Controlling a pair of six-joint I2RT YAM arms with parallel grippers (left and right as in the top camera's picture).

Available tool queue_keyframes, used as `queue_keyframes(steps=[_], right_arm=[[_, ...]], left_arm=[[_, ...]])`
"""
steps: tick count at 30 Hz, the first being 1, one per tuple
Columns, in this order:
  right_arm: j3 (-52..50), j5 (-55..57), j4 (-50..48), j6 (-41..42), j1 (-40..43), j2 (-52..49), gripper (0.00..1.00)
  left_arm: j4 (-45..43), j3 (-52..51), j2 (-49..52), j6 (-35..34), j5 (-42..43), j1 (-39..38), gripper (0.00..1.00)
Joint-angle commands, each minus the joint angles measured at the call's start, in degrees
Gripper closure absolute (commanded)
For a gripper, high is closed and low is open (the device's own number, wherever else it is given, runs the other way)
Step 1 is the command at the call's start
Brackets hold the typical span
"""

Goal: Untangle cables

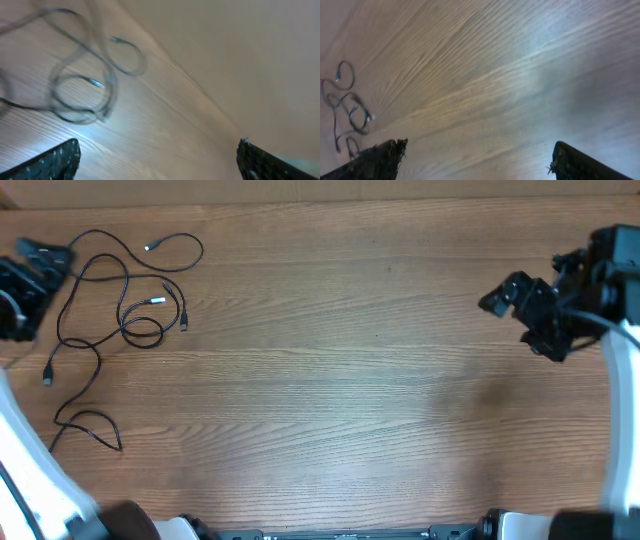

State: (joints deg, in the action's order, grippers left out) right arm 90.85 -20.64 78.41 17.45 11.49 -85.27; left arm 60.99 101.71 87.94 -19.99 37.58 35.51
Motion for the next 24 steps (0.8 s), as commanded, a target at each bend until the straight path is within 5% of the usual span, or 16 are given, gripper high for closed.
queue_keyframes(steps=[1,16,24], right_arm=[[1.7,-0.4,2.6,-1.5,-0.3,5.9,0.05],[-1.8,1.1,9.0,-4.5,-0.3,34.1,0.0],[-1.8,2.0,13.8,-4.4,-0.3,39.2,0.0]], left_arm=[[3.5,1.3,-6.3,6.7,2.6,-4.6,0.0],[25.4,1.1,-25.8,12.4,-5.2,-10.5,0.0],[29.2,1.1,-30.3,14.7,-5.2,-10.5,0.0]])
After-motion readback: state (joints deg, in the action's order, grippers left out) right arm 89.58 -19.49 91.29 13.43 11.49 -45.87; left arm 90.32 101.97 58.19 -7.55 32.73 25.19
